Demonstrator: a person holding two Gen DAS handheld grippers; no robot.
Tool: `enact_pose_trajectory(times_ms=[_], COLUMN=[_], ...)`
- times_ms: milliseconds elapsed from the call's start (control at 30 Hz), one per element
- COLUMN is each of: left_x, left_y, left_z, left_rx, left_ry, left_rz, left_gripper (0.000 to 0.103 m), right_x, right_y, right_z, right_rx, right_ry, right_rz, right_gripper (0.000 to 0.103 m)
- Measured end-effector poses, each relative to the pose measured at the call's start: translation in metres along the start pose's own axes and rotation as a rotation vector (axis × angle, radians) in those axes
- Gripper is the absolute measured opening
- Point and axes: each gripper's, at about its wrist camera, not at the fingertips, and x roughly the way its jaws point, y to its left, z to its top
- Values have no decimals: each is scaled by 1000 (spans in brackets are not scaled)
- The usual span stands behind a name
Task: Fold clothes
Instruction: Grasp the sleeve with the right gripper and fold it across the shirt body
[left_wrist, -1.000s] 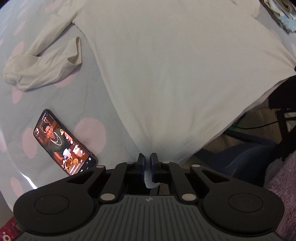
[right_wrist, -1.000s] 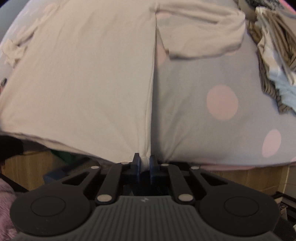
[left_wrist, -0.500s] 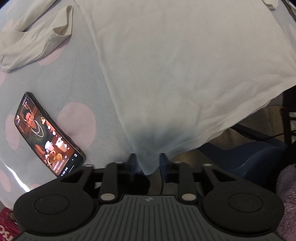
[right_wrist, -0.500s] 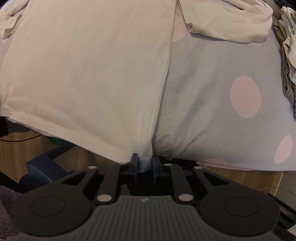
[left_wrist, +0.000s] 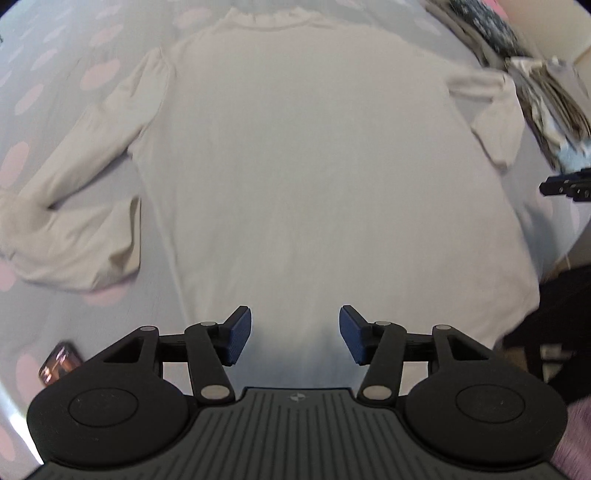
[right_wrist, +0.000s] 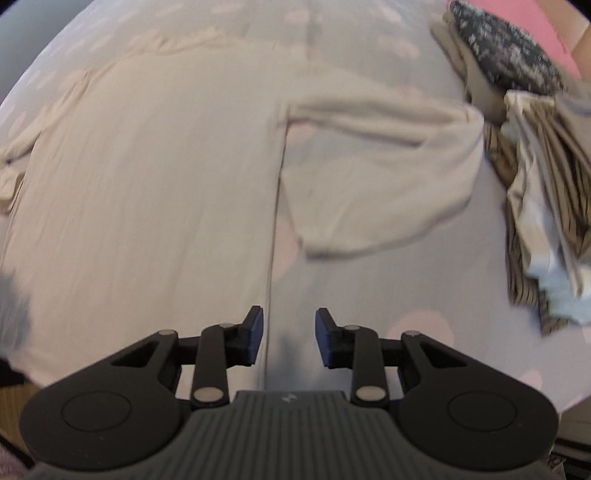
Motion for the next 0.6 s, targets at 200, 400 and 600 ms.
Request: enact_pose_trajectory(times_ms=[200, 400, 600], left_x=[10, 9, -5], left_y=[5, 17, 50], left_z=[30, 47, 61], left_rx=[-42, 43, -12], left_ry=[-85, -83, -149], left_rz=[4, -15, -26], left_gripper=[51, 48, 48], right_x=[37, 82, 119], right_y=[-2, 2, -7], right_z=[46, 69, 76], right_rx=[51, 74, 96], right_ry=[-56, -32, 38], right_rz=[0, 11, -33], right_gripper=[34, 33, 30])
